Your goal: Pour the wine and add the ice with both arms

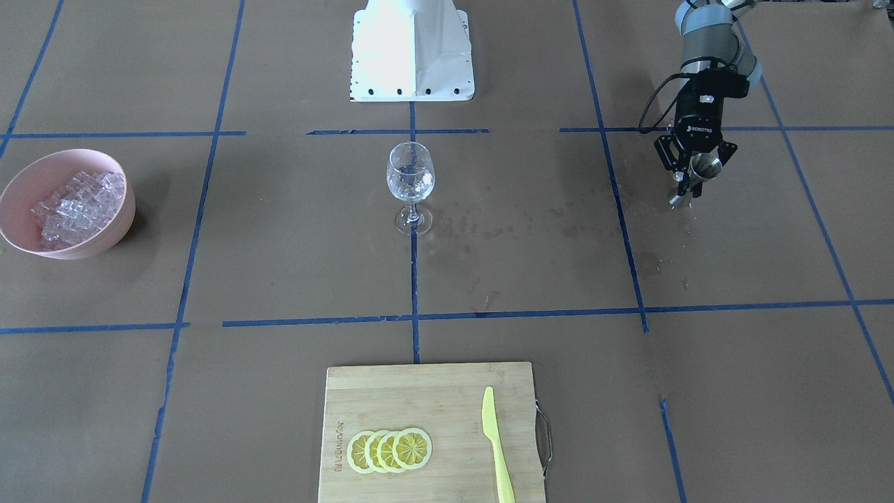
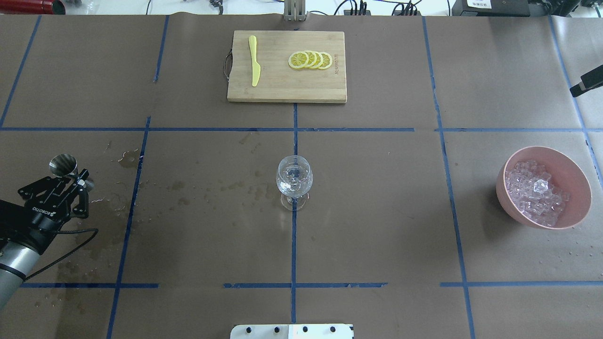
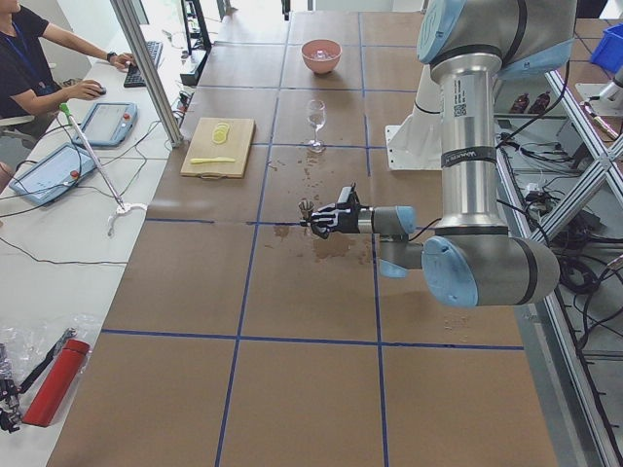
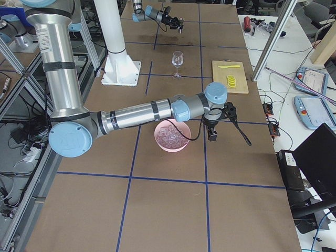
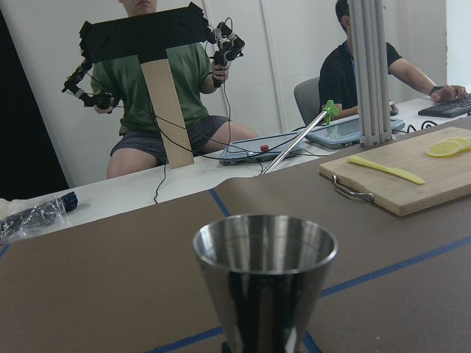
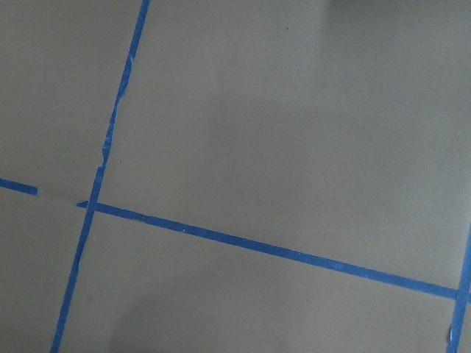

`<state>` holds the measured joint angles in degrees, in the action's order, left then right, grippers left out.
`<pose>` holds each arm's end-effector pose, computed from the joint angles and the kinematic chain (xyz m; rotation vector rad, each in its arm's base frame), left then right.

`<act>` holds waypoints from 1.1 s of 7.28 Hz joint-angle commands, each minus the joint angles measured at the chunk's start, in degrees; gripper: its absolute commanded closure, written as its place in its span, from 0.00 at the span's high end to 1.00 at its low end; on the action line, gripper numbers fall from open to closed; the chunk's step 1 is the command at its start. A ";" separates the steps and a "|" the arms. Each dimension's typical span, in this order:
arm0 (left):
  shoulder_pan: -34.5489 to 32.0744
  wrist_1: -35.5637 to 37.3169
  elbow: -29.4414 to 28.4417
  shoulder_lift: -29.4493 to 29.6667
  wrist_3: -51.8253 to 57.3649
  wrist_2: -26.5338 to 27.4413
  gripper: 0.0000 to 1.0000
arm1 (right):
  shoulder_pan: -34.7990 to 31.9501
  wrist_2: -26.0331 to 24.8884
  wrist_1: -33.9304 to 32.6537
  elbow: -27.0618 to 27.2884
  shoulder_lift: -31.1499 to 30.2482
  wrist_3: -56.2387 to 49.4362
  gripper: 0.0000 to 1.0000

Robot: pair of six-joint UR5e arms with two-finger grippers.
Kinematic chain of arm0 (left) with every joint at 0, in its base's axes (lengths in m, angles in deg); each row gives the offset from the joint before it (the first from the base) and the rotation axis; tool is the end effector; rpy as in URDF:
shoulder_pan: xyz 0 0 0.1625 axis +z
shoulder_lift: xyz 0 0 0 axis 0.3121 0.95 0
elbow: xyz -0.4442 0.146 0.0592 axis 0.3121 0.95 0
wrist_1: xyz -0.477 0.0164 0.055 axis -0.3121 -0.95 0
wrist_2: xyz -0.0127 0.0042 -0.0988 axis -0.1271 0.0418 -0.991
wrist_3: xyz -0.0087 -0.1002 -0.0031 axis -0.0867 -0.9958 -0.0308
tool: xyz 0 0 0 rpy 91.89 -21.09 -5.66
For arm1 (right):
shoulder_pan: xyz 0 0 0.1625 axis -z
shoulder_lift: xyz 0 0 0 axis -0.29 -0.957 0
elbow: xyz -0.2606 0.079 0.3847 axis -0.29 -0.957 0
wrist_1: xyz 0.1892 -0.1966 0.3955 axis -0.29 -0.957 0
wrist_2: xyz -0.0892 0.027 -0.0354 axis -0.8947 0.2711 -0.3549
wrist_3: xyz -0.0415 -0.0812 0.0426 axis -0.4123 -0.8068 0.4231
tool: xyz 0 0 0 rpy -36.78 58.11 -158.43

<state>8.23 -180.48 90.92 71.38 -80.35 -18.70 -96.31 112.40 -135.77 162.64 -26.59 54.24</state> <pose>0.3850 -0.2894 0.6220 1.2544 0.8049 -0.3099 -0.0600 -0.6335 0.5343 0.1815 -0.8997 -0.1549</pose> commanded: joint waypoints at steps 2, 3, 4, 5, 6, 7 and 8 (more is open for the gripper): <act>0.37 0.09 -4.94 2.01 -7.39 -1.54 0.00 | 0.00 0.00 0.00 0.11 0.00 0.33 1.00; 0.46 0.09 -4.95 2.01 -7.39 -1.54 0.06 | 0.00 0.00 0.00 0.19 0.00 0.33 1.00; 0.46 0.09 -4.95 2.01 -7.39 -1.54 0.10 | 0.00 0.00 0.00 0.11 0.00 0.33 1.00; 0.46 0.00 -4.95 2.01 -7.39 -1.54 0.11 | 0.00 0.00 0.00 0.11 0.00 0.42 1.00; 0.55 0.17 -5.04 2.01 -7.39 -1.54 0.14 | 0.00 0.00 0.00 0.02 -0.08 0.42 1.00; 0.98 0.26 -5.21 2.01 -7.39 -1.54 0.18 | 0.00 0.00 0.00 -0.15 -0.09 0.33 1.00; 1.16 0.26 -5.21 2.01 -7.30 -1.54 0.21 | 0.00 0.00 0.00 0.02 -0.09 0.42 1.00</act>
<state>9.11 -180.27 85.77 73.38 -87.72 -20.24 -96.31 112.40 -135.77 162.60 -26.67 54.62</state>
